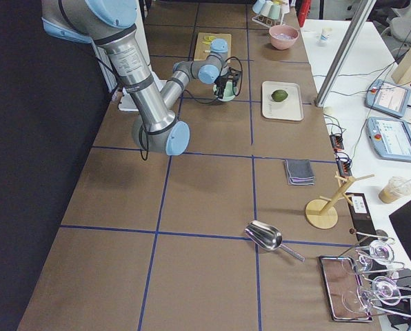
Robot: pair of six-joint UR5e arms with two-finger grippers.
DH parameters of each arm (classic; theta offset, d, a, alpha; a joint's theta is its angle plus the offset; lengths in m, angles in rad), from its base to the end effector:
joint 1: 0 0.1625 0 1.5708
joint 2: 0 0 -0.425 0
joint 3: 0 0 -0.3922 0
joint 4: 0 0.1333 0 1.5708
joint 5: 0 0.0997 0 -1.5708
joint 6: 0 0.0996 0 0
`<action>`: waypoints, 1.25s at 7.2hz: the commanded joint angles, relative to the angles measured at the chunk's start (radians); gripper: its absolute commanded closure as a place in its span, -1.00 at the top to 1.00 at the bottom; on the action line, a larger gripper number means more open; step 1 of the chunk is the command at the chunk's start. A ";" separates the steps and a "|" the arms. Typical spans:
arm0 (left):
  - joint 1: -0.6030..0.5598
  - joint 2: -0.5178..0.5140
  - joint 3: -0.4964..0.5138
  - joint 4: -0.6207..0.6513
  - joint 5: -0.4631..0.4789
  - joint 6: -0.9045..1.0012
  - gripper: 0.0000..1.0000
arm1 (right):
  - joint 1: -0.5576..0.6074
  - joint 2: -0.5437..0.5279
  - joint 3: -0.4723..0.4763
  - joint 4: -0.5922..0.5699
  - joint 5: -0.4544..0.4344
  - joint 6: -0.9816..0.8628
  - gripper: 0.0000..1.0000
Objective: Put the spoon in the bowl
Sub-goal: 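Carry the green bowl with the right gripper toward the table centre, then lower the bowl onto the table and open the right gripper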
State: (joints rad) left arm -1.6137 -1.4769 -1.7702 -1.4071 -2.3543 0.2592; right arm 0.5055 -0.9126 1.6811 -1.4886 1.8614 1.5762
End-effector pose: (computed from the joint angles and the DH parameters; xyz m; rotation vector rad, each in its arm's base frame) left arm -0.0821 -0.4425 0.6206 0.0634 0.7838 0.1823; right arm -0.5437 -0.4207 0.2141 -0.0556 -0.8902 0.3533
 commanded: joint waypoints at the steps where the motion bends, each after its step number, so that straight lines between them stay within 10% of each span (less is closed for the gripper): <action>1: 0.000 0.001 0.001 0.002 0.000 0.000 1.00 | -0.054 0.015 -0.024 0.002 -0.113 0.050 -0.84; 4: 0.000 0.001 0.000 0.000 0.000 0.000 1.00 | -0.058 0.027 -0.021 0.001 -0.114 0.067 0.99; 9: 0.052 0.012 -0.084 0.000 0.007 -0.012 1.00 | 0.209 0.009 0.084 -0.258 0.162 -0.322 1.00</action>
State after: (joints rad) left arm -1.5802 -1.4641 -1.8320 -1.4053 -2.3508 0.2546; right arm 0.6316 -0.8906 1.7218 -1.6337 1.9727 1.4092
